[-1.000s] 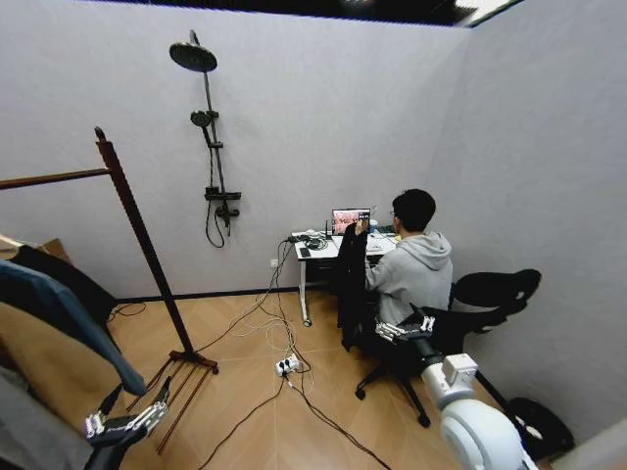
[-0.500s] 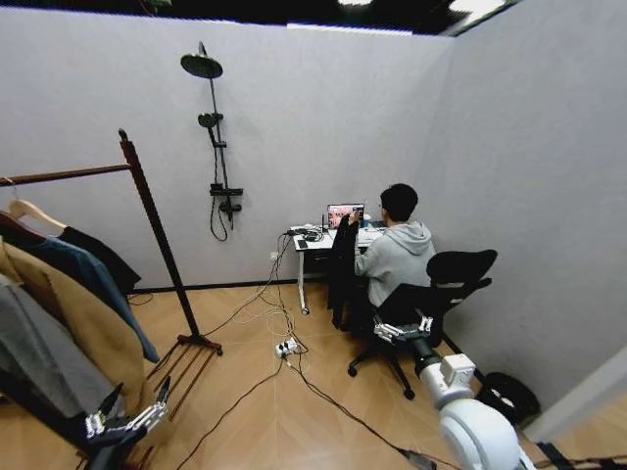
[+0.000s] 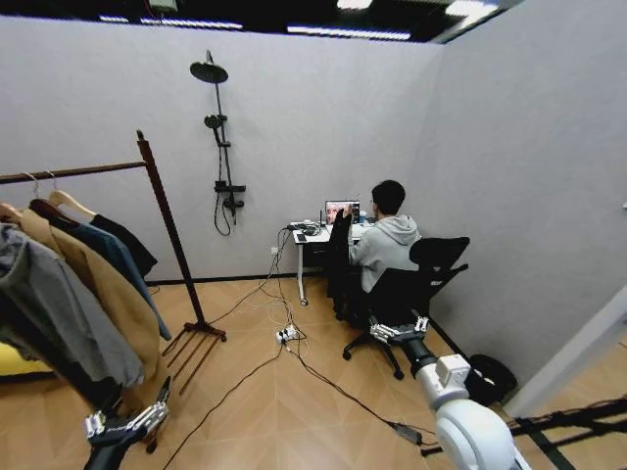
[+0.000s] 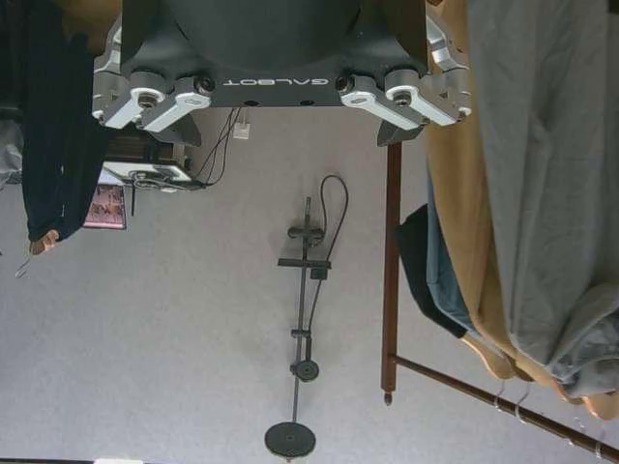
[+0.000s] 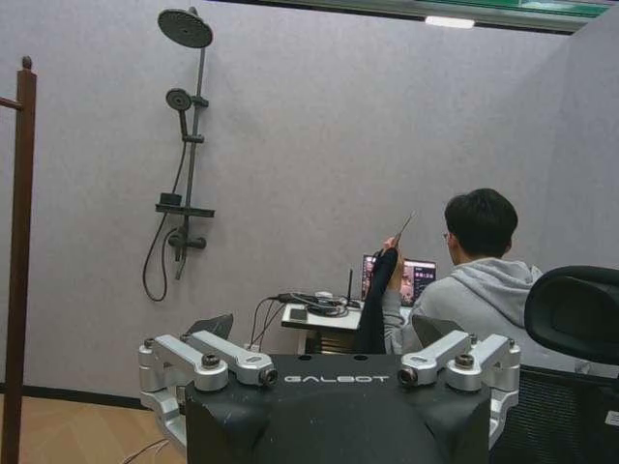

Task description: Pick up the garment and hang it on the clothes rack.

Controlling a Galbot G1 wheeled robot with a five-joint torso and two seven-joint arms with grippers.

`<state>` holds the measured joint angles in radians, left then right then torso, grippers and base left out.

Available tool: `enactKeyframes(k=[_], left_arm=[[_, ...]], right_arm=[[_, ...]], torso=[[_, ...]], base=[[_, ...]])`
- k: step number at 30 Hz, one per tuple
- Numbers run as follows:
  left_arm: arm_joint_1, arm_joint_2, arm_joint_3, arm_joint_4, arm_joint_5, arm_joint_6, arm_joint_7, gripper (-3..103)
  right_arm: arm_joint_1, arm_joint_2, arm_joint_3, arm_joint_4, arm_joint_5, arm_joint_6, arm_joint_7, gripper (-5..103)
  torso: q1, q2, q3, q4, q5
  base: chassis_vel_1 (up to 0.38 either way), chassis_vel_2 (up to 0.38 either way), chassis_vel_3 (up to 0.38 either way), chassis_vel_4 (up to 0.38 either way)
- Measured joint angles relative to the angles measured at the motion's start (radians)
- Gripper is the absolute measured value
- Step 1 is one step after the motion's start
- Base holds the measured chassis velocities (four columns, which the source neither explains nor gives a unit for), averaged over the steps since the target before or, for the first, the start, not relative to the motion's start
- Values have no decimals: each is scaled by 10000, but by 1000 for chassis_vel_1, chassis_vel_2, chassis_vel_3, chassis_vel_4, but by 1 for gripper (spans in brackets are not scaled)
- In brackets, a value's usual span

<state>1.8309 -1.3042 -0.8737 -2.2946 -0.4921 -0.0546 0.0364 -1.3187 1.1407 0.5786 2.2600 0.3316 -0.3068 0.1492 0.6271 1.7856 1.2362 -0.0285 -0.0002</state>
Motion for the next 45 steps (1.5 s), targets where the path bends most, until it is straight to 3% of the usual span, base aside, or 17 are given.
enactKeyframes(k=[9,11,13,16,23,32,34,36,39,42,45], left_arm=[[0,0,0,0,0,0,0,100],[0,0,0,1,0,0,-1,100],[0,0,0,0,0,0,0,100],[-1,0,0,1,0,-1,-2,100],[0,0,0,0,0,0,-2,100],[0,0,0,1,0,0,-2,100],[0,0,0,0,0,0,0,100],[0,0,0,1,0,0,-1,100],[0,0,0,0,0,0,2,100],[0,0,0,1,0,0,-3,100],[1,0,0,0,0,0,-1,100]], right_arm=[[23,95,-68,-18,-100,-5,12,100],[29,128,-78,-18,-126,-3,12,100],[32,167,-82,-33,-142,-3,15,100],[34,185,-85,-34,-148,-3,16,100],[37,245,-101,-58,-206,1,20,100],[46,246,-111,-58,-235,1,30,100],[47,256,-127,-58,-266,1,34,100],[46,257,-130,-57,-272,1,36,100],[45,264,-142,-58,-278,10,37,100],[49,271,-168,-87,-287,160,34,100],[64,273,-156,-97,-348,207,19,100]], torso=[[1,0,0,-4,12],[0,0,0,-2,-10],[1,-1,1,-4,13],[0,0,0,-3,-3],[1,-1,1,-4,8],[1,-1,1,0,-4],[1,-1,0,-3,8],[0,0,0,-4,-5],[1,-1,1,-5,9],[-2,0,-1,-1,-8],[-8,4,-2,-4,7]], base=[[224,-187,-188,206],[191,-186,-170,189],[196,-184,-181,179],[183,-193,-178,191],[189,-184,-181,184],[189,-182,-179,173],[178,-181,-176,180],[182,-197,-191,183],[204,-185,-212,198],[174,-152,-166,180],[101,-121,-126,96]])
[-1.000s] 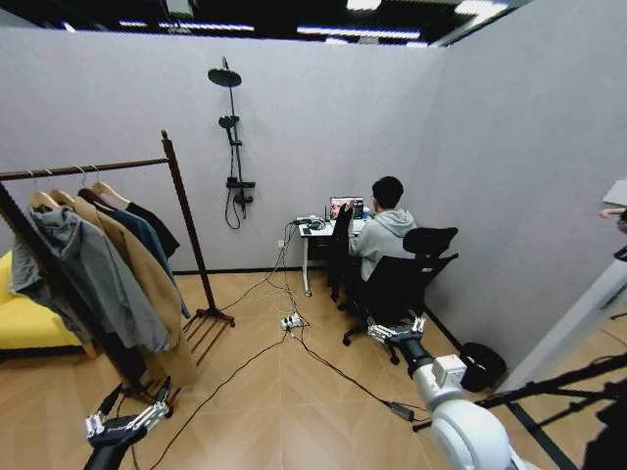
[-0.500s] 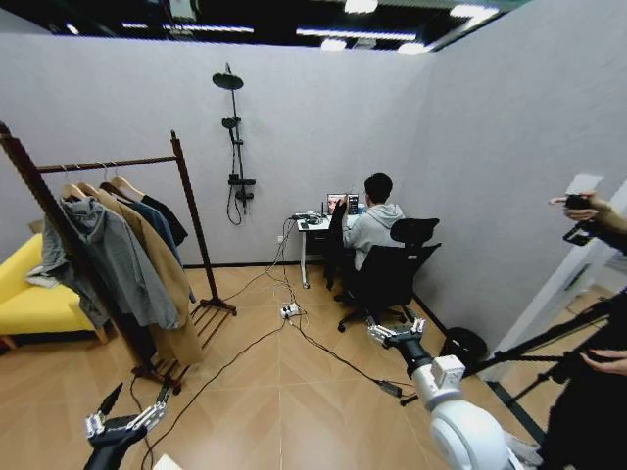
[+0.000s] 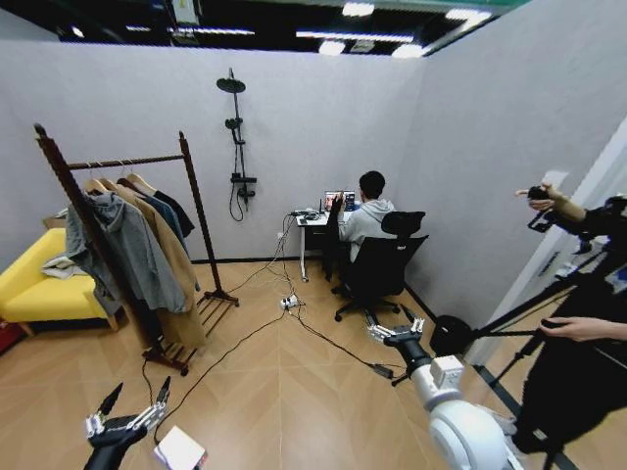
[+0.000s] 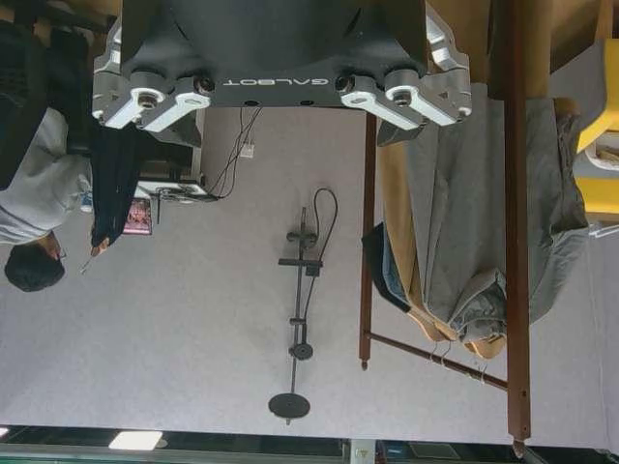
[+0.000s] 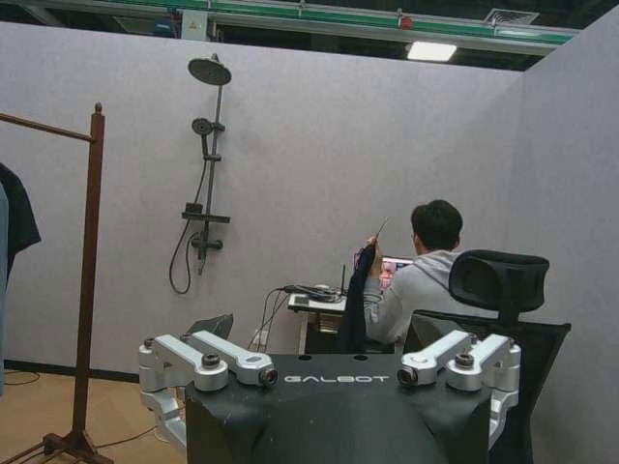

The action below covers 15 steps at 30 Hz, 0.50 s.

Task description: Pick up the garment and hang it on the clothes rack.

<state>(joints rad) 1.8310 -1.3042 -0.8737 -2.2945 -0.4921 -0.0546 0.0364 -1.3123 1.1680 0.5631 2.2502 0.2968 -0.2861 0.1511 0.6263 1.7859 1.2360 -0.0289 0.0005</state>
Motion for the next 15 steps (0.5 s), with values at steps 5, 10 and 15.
enactKeyframes(k=[5,10,15], left_arm=[[-1,0,0,0,0,0,0,100],[-3,1,0,0,0,0,0,100],[-2,0,0,0,0,0,0,100]], right_arm=[[25,-19,38,5,-34,19,-5,100],[23,-27,47,13,-72,24,-6,100],[3,56,-9,44,-152,25,-2,100]], torso=[[4,-3,1,3,-2],[16,-7,4,-2,-4],[12,-7,3,2,-5]], base=[[13,-27,-27,33],[-64,19,10,-44],[-10,3,1,-11]])
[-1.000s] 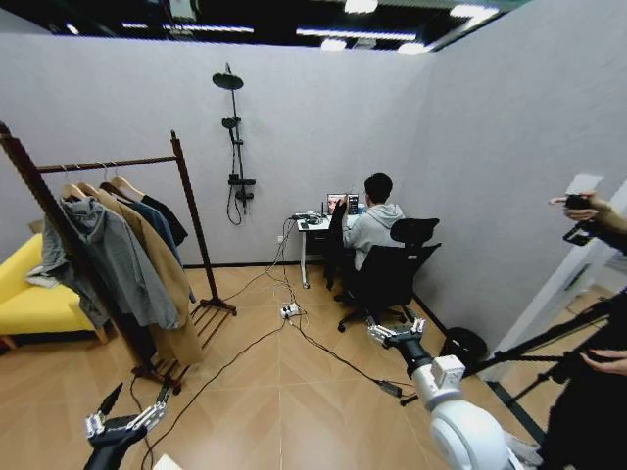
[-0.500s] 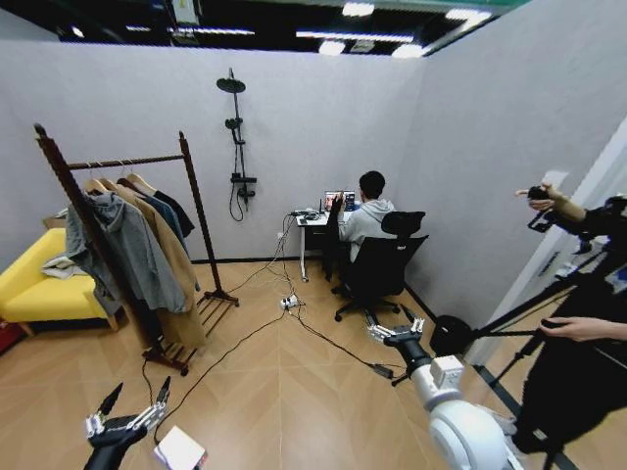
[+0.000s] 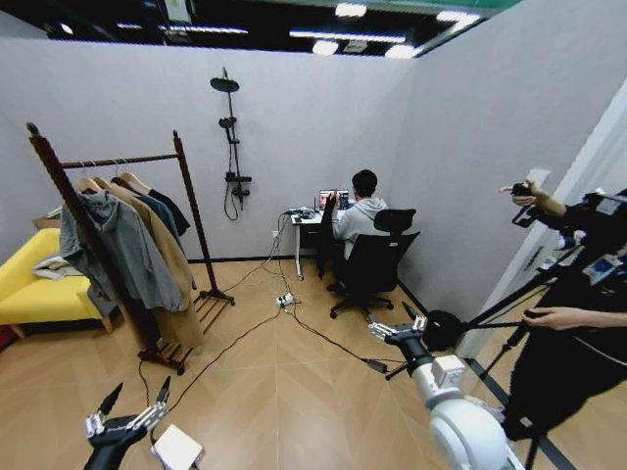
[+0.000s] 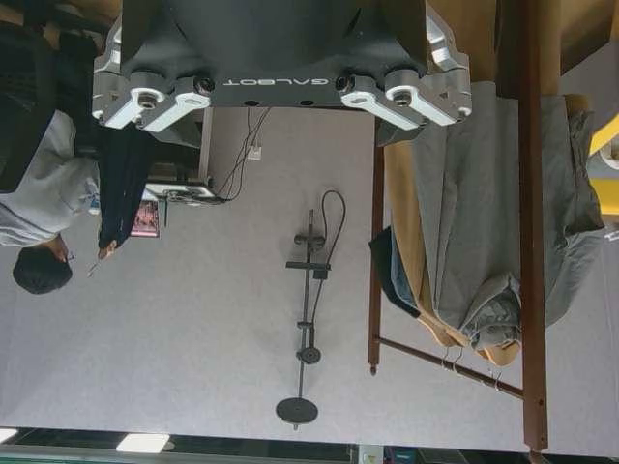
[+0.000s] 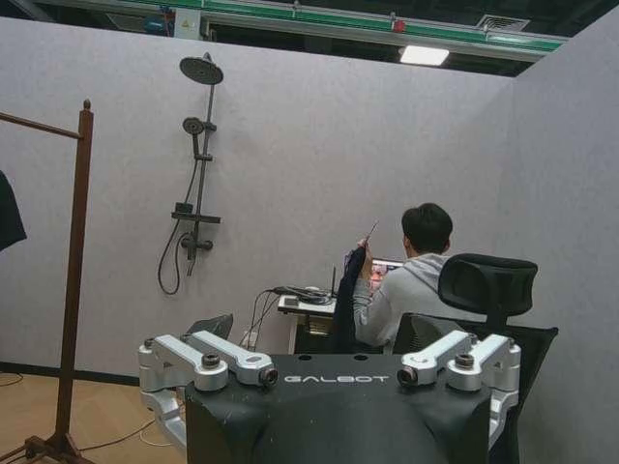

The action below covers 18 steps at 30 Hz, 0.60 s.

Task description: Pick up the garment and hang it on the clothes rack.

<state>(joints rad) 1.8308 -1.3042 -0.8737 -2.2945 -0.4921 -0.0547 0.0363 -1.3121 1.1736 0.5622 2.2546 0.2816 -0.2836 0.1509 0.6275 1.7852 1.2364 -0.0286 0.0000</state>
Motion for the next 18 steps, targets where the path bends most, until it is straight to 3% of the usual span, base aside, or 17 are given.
enactKeyframes(k=[18], left_arm=[[0,0,0,0,0,0,0,100]], right_arm=[[-47,291,63,67,65,-204,81,100]], torso=[[-4,3,-1,-2,0]], base=[[0,0,0,0]])
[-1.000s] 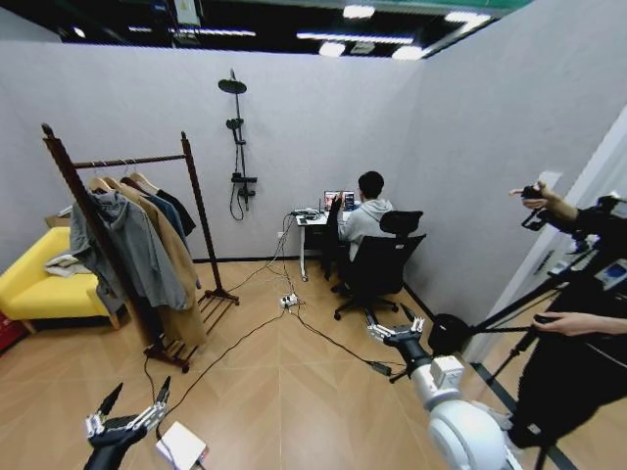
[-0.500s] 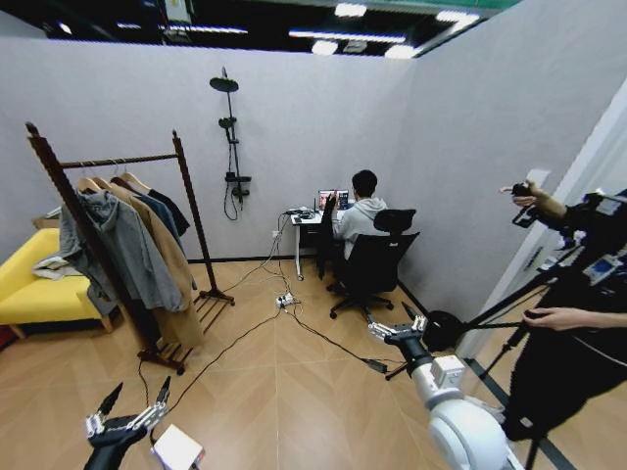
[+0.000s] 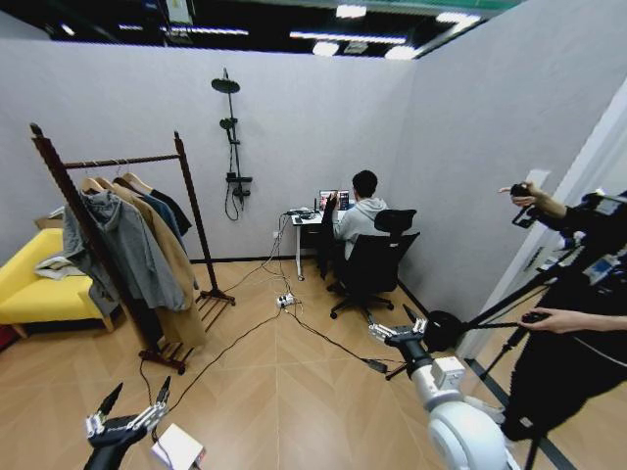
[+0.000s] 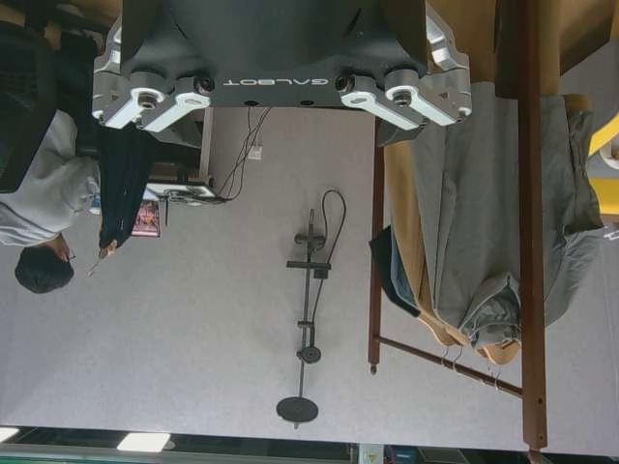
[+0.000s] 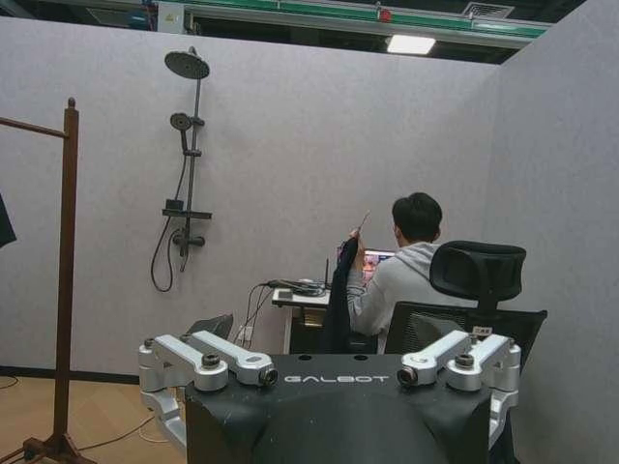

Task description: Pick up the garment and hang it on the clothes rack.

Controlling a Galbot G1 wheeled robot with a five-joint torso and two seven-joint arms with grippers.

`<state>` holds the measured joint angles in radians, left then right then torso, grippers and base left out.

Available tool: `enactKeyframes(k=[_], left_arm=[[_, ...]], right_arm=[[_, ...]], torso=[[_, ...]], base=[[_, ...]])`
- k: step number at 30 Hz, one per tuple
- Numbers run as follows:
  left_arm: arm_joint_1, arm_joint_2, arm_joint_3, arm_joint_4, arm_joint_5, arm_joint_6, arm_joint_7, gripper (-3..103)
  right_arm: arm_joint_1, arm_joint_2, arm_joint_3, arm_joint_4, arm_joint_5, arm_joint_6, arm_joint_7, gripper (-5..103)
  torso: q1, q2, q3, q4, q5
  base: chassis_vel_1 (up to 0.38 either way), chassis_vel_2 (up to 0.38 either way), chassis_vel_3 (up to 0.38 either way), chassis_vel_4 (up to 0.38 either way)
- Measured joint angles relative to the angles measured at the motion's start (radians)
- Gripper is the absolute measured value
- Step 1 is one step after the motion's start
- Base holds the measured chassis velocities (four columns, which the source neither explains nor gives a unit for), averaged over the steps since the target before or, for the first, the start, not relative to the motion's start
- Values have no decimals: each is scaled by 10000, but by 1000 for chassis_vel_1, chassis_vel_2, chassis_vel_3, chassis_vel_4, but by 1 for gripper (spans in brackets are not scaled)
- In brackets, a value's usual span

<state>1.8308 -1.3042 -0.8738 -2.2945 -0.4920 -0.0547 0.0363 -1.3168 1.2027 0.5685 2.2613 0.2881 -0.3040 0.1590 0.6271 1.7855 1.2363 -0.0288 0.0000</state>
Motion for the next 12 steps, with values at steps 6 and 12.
enactKeyframes(k=[6,12], left_arm=[[0,0,0,0,-1,0,0,100],[0,0,0,0,-1,0,0,100]], right_arm=[[-168,188,-37,150,22,30,-106,100],[-543,515,48,248,-235,159,-234,100]], torso=[[0,0,0,0,0],[0,0,0,-1,0]], base=[[0,0,0,0],[0,0,0,0]])
